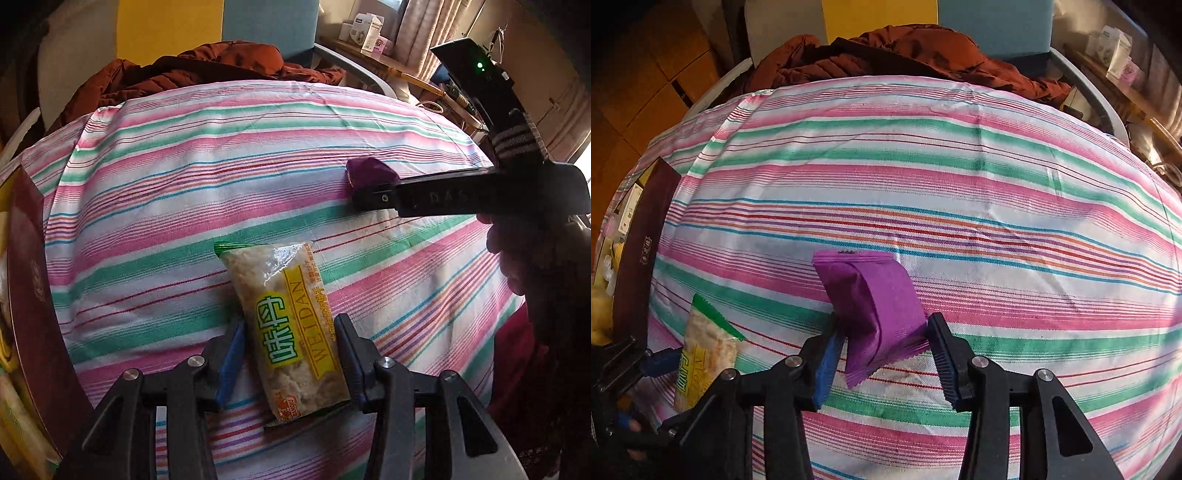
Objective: Organize objects
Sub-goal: 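Carry the purple packet and WEIDAN snack pack over to the gold tray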
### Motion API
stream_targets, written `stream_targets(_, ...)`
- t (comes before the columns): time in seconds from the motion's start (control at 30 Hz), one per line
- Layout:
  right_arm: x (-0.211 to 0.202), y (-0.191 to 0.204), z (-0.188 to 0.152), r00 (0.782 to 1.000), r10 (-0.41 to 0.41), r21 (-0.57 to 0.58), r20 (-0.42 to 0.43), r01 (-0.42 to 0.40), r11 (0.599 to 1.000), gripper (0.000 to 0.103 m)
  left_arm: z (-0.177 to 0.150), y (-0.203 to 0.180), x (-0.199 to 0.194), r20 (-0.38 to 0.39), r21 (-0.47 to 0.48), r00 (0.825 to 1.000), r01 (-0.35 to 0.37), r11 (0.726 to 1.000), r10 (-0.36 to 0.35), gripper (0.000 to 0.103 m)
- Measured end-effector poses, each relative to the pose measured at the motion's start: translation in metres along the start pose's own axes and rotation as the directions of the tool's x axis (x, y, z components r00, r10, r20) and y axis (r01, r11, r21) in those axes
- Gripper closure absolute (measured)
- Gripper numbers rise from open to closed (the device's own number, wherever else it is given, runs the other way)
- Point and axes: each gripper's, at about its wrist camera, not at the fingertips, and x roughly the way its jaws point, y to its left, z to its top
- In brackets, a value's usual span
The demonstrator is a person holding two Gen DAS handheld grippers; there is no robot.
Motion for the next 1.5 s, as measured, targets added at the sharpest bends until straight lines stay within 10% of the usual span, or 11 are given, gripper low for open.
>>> stream_targets(0.23, -0.005, -0.002, 0.007, 0.998, 0.014, 0.015, 0.065, -0.015, 1.000, 0.015, -0.002, 0.004, -0.001, 0.009, -0.013, 0.999, 0.032, 0.999, -0.031, 0.054)
stream_targets(0.5, -0.002, 0.012, 0.011, 0.995, -0.008, -0.054, 0.104, 0.013, 0.998, 0.015, -0.003, 0.004, -0.001, 0.032, -0.014, 0.999, 0.036, 0.999, -0.035, 0.052)
stream_targets(0.6, 0.003, 0.017, 0.008, 0.997, -0.002, -0.089, 0.080, 0.010, 0.996, 0.030, -0.003, 0.002, 0.000, 0.043, -0.007, 0.999, 0.030, 1.000, -0.030, 0.053)
stream_targets(0.63, 0.006, 0.020, 0.008, 0.997, -0.017, -0.104, 0.072, 0.025, 0.994, 0.058, -0.005, 0.002, -0.001, 0.048, 0.001, 0.999, 0.021, 1.000, -0.021, 0.054)
stream_targets(0.67, 0.008, 0.021, 0.007, 0.997, -0.044, -0.113, 0.066, 0.051, 0.992, 0.065, -0.005, 0.001, -0.002, 0.053, 0.011, 0.999, 0.013, 1.000, -0.014, 0.055)
stream_targets(1.1, -0.003, 0.016, 0.007, 0.995, -0.038, -0.073, 0.089, 0.044, 0.996, 0.066, -0.009, 0.005, -0.064, 0.157, 0.013, 0.988, -0.013, 1.000, 0.011, 0.058)
stream_targets(1.5, 0.002, 0.044, -0.005, 0.996, -0.075, -0.139, 0.044, 0.081, 0.987, 0.066, -0.026, 0.025, -0.145, 0.319, -0.012, 0.940, -0.121, 0.993, 0.118, 0.058)
